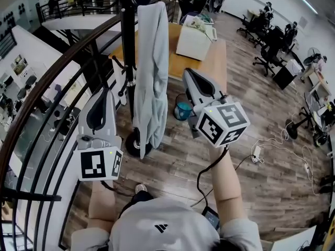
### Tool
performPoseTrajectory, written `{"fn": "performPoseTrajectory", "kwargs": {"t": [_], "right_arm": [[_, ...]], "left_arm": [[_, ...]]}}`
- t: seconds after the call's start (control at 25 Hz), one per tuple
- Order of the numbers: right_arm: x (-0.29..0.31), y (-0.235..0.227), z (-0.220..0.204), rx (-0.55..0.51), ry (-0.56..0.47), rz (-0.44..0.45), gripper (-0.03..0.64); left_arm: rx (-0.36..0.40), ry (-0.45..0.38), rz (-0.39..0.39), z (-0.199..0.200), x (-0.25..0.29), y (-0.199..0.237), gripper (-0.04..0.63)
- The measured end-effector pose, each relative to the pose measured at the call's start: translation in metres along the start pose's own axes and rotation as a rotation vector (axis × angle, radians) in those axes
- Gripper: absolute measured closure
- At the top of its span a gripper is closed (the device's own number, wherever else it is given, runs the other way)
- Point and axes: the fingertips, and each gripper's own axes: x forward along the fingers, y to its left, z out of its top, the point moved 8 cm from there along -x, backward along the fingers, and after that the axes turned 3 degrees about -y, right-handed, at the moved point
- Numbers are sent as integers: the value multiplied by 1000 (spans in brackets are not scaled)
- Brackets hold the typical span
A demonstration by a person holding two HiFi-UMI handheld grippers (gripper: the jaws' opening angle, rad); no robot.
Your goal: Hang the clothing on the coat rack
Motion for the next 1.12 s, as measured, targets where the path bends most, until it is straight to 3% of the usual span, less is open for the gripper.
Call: {"fn": "performPoseTrajectory", "kwargs": {"t": [0.56, 1.12], "right_arm": [[-60, 13, -11, -64, -5, -33, 617], [-107, -1, -30, -44, 11, -75, 617]], "left_arm": [[30, 13, 35, 15, -35, -31, 588], [30, 67, 59, 14, -57, -63, 588]]}}
